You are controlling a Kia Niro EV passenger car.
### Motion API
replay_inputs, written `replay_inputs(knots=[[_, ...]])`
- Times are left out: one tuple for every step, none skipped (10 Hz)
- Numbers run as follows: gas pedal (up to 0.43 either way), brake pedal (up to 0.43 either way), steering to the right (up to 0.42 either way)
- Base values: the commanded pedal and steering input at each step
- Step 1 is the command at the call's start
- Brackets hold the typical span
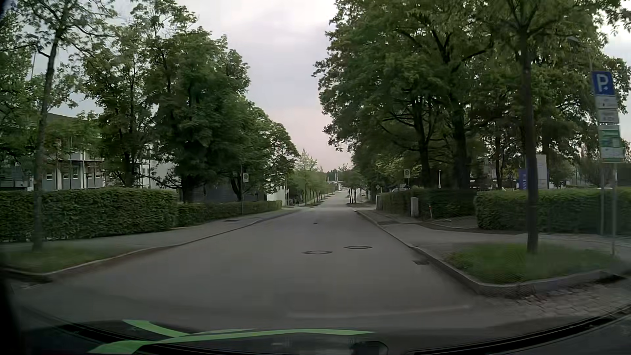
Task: Follow the waypoints while adhering to traffic rules and regulations
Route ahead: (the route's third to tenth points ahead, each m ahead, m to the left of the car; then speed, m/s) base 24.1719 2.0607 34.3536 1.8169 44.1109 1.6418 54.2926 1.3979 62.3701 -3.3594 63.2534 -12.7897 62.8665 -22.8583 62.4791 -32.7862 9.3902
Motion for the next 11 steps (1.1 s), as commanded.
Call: replay_inputs(knots=[[0.000,0.116,-0.004],[0.000,0.122,-0.004],[0.000,0.122,-0.004],[0.000,0.128,-0.004],[0.000,0.128,-0.004],[0.000,0.134,-0.004],[0.000,0.134,-0.005],[0.000,0.134,-0.005],[0.000,0.128,-0.005],[0.000,0.128,-0.005],[0.000,0.122,-0.005]])
